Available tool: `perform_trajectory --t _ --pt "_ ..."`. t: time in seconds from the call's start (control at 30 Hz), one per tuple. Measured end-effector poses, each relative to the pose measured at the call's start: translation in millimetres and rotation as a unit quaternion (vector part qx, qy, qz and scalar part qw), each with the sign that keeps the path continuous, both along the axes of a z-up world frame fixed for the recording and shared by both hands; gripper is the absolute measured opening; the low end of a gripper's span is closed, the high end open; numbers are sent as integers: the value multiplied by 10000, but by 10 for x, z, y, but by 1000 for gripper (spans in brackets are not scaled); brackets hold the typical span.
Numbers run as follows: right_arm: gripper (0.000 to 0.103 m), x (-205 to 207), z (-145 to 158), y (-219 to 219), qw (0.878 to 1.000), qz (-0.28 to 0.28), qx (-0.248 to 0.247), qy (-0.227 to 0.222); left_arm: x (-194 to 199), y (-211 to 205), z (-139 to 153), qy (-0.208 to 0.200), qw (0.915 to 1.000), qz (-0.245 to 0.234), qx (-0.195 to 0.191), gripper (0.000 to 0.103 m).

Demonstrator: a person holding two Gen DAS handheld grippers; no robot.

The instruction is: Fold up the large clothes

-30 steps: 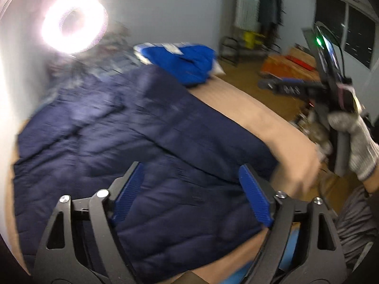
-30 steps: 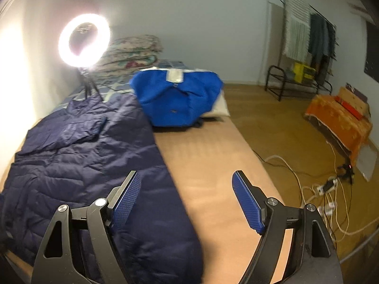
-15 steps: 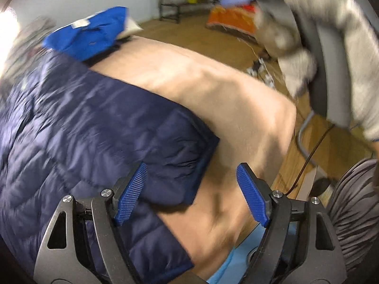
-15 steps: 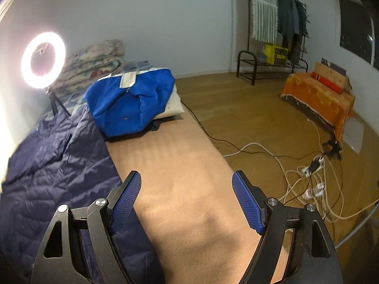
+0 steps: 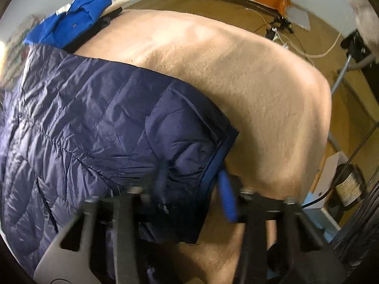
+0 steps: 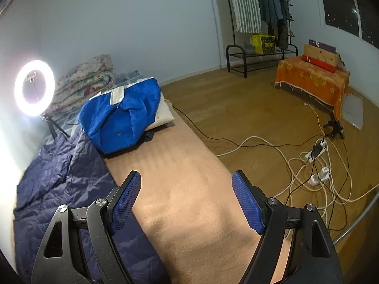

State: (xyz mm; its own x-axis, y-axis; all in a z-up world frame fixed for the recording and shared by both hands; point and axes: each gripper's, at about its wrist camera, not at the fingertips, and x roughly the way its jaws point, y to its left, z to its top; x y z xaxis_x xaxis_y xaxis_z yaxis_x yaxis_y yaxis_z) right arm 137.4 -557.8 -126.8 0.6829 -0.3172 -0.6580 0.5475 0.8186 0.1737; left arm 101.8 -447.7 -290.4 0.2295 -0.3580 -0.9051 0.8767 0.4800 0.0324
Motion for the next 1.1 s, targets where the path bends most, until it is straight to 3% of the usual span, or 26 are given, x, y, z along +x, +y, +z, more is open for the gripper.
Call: perform_trajectory --t 0.07,0.13,0.23,0.5,0.73,0.83,0.93,1.0,1.1 --pt "79 17 2 13 10000 3 15 -7 61 6 35 118 9998 106 -92 13" --pt "79 38 15 32 10000 25 7 -19 151 35 90 312 9990 203 -241 10" --pt "79 48 40 59 10000 48 -2 -56 255 150 263 579 9958 393 -590 9" --pt "79 118 65 153 9999 107 39 -84 549 714 924 752 9828 828 -1469 9" --pt "79 222 79 344 9994 313 -161 13 1011 1479 1430 604 9654 1490 -2051 8" --pt "79 266 89 449 9987 427 -258 51 1314 1927 1547 508 9541 1939 -2226 8" --pt "79 298 98 543 9981 528 -321 47 1678 2402 1549 554 9363 2517 -2387 8" --pt "79 332 92 621 9973 587 -422 97 1953 2754 1468 655 9199 2951 -2500 8" --pt "79 394 80 735 9959 701 -543 190 2248 3123 1340 592 9046 3387 -2519 8"
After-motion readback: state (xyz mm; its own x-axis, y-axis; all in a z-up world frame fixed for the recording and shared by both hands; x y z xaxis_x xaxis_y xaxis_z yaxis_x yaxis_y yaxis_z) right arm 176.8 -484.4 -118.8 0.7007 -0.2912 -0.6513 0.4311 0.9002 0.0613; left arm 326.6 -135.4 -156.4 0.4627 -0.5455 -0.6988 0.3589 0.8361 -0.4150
